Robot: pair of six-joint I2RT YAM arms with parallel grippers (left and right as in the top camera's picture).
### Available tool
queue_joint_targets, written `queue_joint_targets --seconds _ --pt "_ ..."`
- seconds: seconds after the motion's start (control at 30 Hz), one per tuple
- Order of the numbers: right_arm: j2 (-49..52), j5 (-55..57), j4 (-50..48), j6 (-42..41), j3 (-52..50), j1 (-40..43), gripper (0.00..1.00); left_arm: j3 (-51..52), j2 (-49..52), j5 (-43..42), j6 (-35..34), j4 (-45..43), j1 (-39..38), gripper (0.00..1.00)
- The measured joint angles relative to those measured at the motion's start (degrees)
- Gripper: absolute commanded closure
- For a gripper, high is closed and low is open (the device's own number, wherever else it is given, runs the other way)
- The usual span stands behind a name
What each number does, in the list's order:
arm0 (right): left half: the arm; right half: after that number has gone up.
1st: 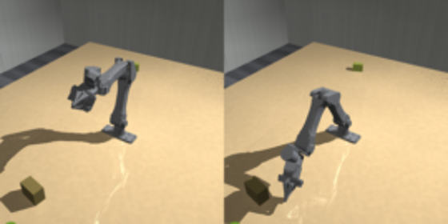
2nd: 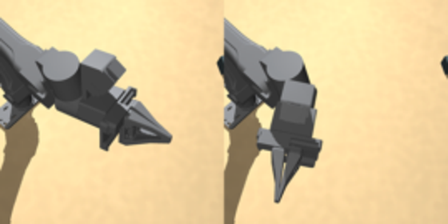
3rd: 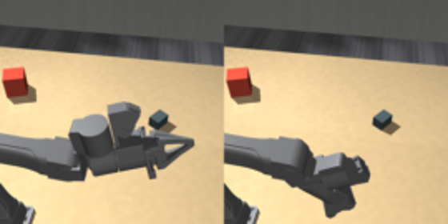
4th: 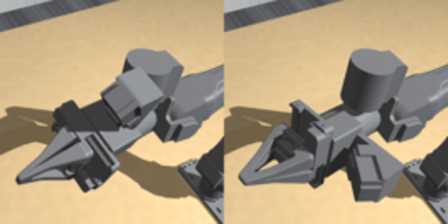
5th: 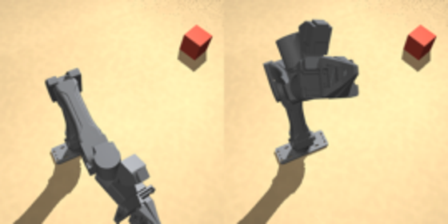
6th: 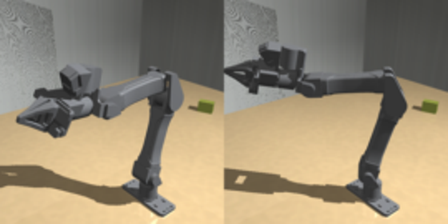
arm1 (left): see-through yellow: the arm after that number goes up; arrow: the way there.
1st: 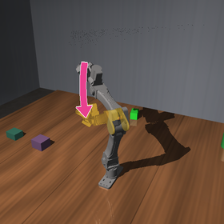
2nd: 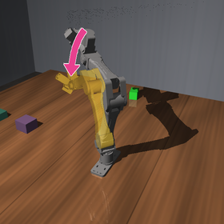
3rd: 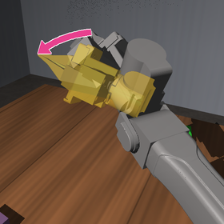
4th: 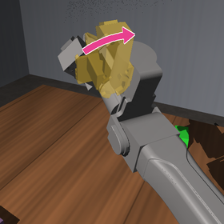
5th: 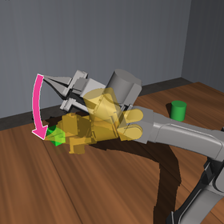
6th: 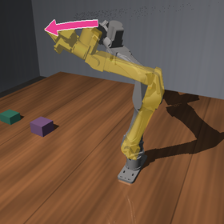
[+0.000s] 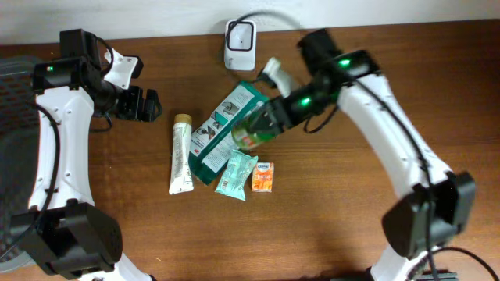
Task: Scan the item barcode
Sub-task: 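Lift the jar to the scanner, then carry it to the right side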
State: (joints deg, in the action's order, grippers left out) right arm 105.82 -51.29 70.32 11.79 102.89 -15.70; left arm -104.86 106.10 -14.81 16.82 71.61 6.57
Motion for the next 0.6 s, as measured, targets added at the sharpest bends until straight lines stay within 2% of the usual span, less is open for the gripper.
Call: queue_joint_targets --seconds 0.13,0.17,0.4,0.47,0.53,0.6 --pt "-4.3 -21.7 1.1 -0.9 0.3 10.7 0.50 0.0 0.0 0.0 0.0 0.0 0.0 0.01" --pt "-4.3 -24.3 1.1 -2.1 0.3 11.7 0.50 0.0 0.0 0.0 0.0 0.0 0.0 0.01" --pt "-4.3 -30.5 1.6 -7.0 0.3 12.7 0.50 0.0 0.0 0.0 0.0 0.0 0.0 0.01" --pt "-4.3 -26.5 3.0 -7.1 0.3 12.4 0.50 0.0 0.0 0.0 0.0 0.0 0.0 0.01" --pt "-4.3 -16.8 3.2 -7.2 0.3 9.8 0.50 0.0 0.0 0.0 0.0 0.0 0.0 0.01" --pt "-4.3 3.3 1.5 -8.0 0.3 3.3 0.50 0.0 0.0 0.0 0.0 0.0 0.0 0.01"
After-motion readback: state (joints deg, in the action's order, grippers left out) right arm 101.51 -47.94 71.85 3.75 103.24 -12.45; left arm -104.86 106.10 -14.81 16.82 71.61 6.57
